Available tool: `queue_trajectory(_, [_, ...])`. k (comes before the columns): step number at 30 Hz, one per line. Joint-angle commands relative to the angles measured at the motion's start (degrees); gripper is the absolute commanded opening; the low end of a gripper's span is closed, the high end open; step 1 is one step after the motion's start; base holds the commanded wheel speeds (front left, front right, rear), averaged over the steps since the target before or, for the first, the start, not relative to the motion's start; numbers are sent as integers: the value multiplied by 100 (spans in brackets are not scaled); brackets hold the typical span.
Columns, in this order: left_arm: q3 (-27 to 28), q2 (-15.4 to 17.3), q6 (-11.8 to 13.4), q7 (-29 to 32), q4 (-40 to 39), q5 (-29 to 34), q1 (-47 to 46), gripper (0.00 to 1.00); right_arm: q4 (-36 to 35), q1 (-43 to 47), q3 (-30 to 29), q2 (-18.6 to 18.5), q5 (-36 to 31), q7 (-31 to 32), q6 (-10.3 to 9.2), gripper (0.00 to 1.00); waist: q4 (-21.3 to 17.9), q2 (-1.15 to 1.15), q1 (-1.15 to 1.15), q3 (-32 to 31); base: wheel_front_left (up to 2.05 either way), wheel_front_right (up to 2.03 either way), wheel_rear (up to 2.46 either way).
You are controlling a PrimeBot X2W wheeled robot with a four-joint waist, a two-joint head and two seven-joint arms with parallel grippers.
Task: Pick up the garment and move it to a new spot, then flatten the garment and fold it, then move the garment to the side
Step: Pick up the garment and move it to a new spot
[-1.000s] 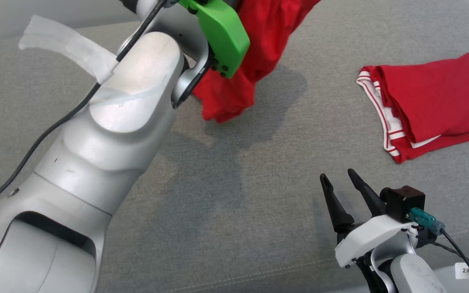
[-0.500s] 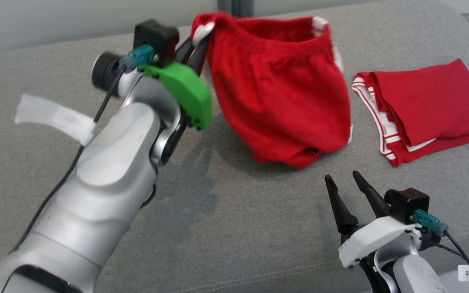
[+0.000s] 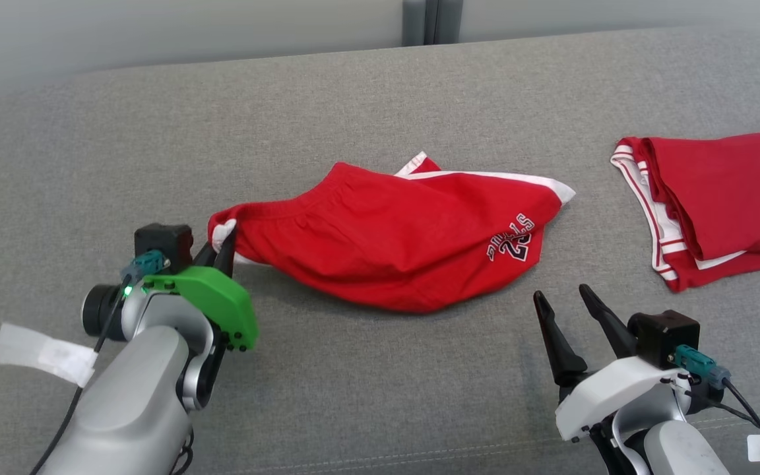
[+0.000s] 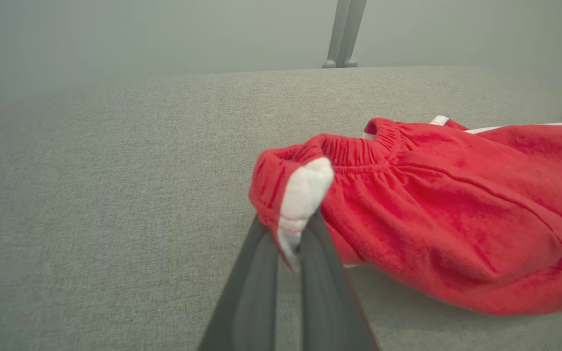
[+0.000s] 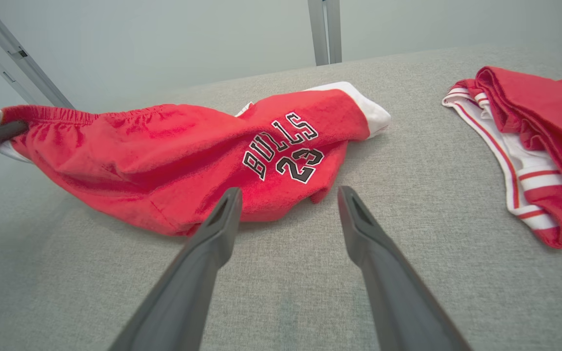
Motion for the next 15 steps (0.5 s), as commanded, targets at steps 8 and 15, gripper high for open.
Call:
queue_trajectory(8, [185, 193, 346, -143, -80, -214, 718, 0, -89, 150, 6, -12, -10, 79, -1, 100, 121, 0, 0, -204, 0, 0, 0])
queue_trajectory(15, [266, 326, 697, 119, -54, -370, 1141, 100, -132, 181, -10, -12, 17, 121, -1, 100, 169, 0, 0, -238, 0, 0, 0])
